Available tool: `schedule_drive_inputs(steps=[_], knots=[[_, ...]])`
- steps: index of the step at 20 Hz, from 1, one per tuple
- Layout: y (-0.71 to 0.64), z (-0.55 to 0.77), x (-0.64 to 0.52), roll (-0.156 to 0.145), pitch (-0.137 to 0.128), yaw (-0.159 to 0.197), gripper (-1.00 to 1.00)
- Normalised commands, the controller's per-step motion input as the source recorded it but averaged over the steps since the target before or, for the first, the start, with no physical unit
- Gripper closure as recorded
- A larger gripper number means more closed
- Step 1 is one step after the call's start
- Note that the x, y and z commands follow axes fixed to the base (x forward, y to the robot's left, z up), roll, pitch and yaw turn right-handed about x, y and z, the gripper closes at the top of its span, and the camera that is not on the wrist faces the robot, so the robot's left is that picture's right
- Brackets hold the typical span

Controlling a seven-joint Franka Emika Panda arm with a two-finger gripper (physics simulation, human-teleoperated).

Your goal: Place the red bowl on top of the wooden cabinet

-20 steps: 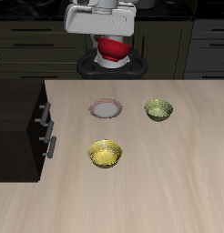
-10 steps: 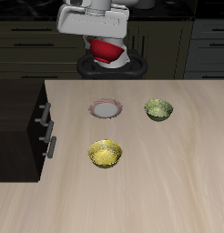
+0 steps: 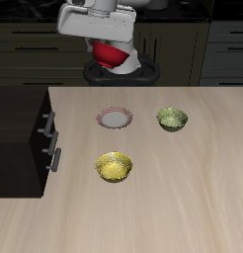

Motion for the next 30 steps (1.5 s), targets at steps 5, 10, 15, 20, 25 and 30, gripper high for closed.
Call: schedule_drive_inputs(steps=[5, 10, 15, 20, 25, 30], knots=[[-0.18, 0.0, -0.13, -0.041, 0.005, -0.025, 1.0], [-0.17, 0.03, -0.15, -0.036, -0.02, -0.008, 1.0], [-0.28, 0.02, -0.1, -0.036, 0.006, -0.007, 1.0], [-0.08, 0.0, 0.01, -0.003, -0.008, 0.014, 1.0], [-0.13, 0.1, 0.12, 0.015, -0.026, 0.017, 1.0], [-0.15, 0.08, 0.09, -0.024, -0.019, 0.004, 1.0]])
